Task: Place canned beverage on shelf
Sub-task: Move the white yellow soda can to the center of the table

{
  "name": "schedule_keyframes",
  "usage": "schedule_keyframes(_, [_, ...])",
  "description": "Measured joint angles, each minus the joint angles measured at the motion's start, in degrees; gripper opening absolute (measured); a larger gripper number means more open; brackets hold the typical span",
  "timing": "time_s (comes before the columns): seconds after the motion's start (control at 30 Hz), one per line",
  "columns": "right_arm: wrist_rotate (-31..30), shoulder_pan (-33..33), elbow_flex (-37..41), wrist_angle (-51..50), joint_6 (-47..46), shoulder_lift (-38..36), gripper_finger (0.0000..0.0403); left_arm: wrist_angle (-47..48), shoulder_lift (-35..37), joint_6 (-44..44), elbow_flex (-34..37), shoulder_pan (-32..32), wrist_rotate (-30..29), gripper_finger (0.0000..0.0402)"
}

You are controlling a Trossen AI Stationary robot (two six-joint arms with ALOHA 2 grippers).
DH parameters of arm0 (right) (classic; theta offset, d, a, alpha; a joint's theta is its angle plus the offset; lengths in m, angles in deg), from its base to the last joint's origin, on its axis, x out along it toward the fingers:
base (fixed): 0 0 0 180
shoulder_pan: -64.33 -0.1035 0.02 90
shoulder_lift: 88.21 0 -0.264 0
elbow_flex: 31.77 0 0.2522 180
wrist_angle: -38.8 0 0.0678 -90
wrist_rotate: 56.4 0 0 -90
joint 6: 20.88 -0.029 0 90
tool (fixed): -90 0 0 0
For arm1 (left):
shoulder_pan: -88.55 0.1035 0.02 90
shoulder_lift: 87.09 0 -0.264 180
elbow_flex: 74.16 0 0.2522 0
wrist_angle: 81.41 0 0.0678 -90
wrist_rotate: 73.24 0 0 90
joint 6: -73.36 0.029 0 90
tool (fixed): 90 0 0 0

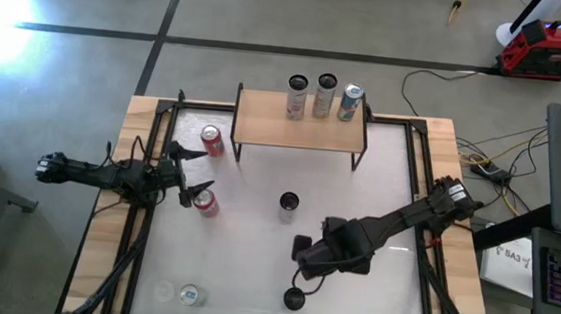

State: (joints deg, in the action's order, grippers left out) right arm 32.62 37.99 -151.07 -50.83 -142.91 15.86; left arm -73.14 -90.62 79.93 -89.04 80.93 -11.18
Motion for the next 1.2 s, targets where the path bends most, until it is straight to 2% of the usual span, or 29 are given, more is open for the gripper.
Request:
schedule_keyframes(0.17, [1.03, -0.87, 0.00, 5.22, -1.23, 0.00, 0.0400, 0.01, 0.00, 0.00, -0.01, 0.00, 0.01, 0.0400])
schedule_keyframes(0.47, [0.91, -3.95, -0.11, 13.12, 5.59, 0.00, 0.0400, 0.00, 0.00, 0.00, -0.01, 0.00, -0.01, 0.0400])
schedule_keyframes(0.8, [-2.68, -7.09, -0.11, 19.92, 12.10, 0.00, 0.0400, 0.01, 0.00, 0.00, -0.01, 0.00, 0.00, 0.0400])
schedule_keyframes(1.2, [-0.50, -7.66, -1.35, 23.70, 17.34, 5.68, 0.0400, 0.00, -0.31, 0.00, -0.01, -0.01, 0.00, 0.0400])
